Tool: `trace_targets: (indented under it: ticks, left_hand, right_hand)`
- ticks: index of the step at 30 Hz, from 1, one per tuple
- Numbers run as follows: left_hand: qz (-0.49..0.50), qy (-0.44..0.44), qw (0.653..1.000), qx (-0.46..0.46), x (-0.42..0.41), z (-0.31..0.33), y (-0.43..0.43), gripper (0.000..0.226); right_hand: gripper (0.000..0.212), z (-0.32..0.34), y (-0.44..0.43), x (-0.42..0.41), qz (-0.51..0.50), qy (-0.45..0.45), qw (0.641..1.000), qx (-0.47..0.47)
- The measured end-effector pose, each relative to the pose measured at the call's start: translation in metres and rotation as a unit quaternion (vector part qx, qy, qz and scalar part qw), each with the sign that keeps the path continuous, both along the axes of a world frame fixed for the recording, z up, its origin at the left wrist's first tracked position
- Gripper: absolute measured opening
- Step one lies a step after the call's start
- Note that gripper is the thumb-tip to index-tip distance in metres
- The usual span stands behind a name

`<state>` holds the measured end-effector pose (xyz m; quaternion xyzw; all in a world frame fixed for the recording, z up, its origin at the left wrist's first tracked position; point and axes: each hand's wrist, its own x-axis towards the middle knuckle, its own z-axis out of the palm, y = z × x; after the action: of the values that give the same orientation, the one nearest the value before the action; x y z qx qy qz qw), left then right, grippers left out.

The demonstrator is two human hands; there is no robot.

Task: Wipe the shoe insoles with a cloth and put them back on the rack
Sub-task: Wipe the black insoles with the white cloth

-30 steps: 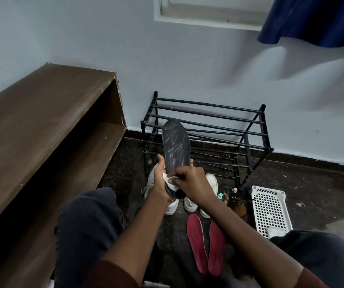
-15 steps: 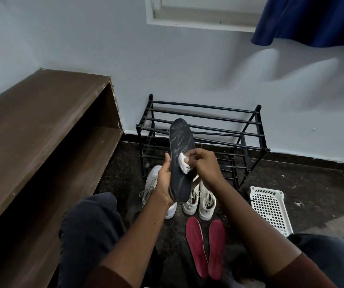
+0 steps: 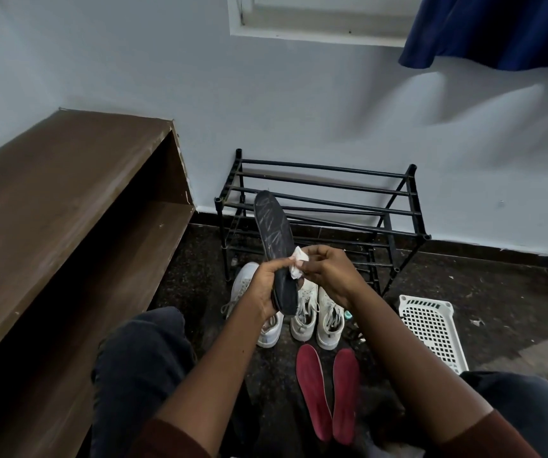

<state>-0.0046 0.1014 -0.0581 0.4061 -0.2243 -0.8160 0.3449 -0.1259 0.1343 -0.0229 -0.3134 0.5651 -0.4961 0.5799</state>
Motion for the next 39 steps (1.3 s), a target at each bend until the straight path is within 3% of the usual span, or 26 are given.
trace_targets:
  ticks: [2,7,10,14,17,22,25,29,34,39]
  left_hand:
    - [-0.002,-0.021,1.0,-0.017,0.001,0.0,0.0,0.008]
    - [0.024,-0.056,0.995,-0.08,-0.003,0.003,0.001,0.023]
    - [0.036,-0.07,0.994,-0.073,-0.004,0.005,0.0,0.012]
    - [0.045,-0.059,0.997,-0.037,0.002,0.011,0.001,0.021]
    - [0.055,-0.07,0.996,-0.024,0.005,0.01,-0.001,0.015]
    - [0.031,-0.034,0.999,0.002,0.004,0.011,0.001,0.018]
    - [0.03,-0.003,1.0,0.002,0.001,0.01,0.001,0.018]
    - [0.03,-0.062,0.997,-0.042,-0.001,0.005,-0.002,0.003]
    - [0.017,-0.093,0.992,-0.078,-0.003,0.005,0.0,0.017]
    - [-0.006,-0.11,0.99,-0.083,0.002,0.001,-0.004,0.015]
  right_hand:
    - [0.014,-0.003,-0.002,-0.003,-0.038,0.027,0.999,0.009]
    - [0.007,-0.01,-0.003,-0.007,-0.086,0.129,0.987,0.031]
    - [0.009,-0.01,-0.003,-0.009,-0.094,0.139,0.986,0.02]
    - [0.019,-0.005,-0.003,-0.016,-0.082,0.12,0.989,0.011]
    - [0.022,-0.003,-0.001,-0.018,-0.053,0.1,0.993,0.011]
    - [0.02,-0.002,-0.001,-0.011,-0.065,-0.047,0.996,0.046]
    - [0.015,-0.005,-0.001,-0.007,-0.062,-0.041,0.996,0.05]
    - [0.012,-0.005,0.001,-0.008,-0.052,-0.043,0.996,0.051]
    - [0.011,-0.009,-0.003,-0.006,-0.118,-0.064,0.989,0.067]
    - [0.019,-0.005,-0.01,-0.007,-0.192,-0.098,0.974,0.063]
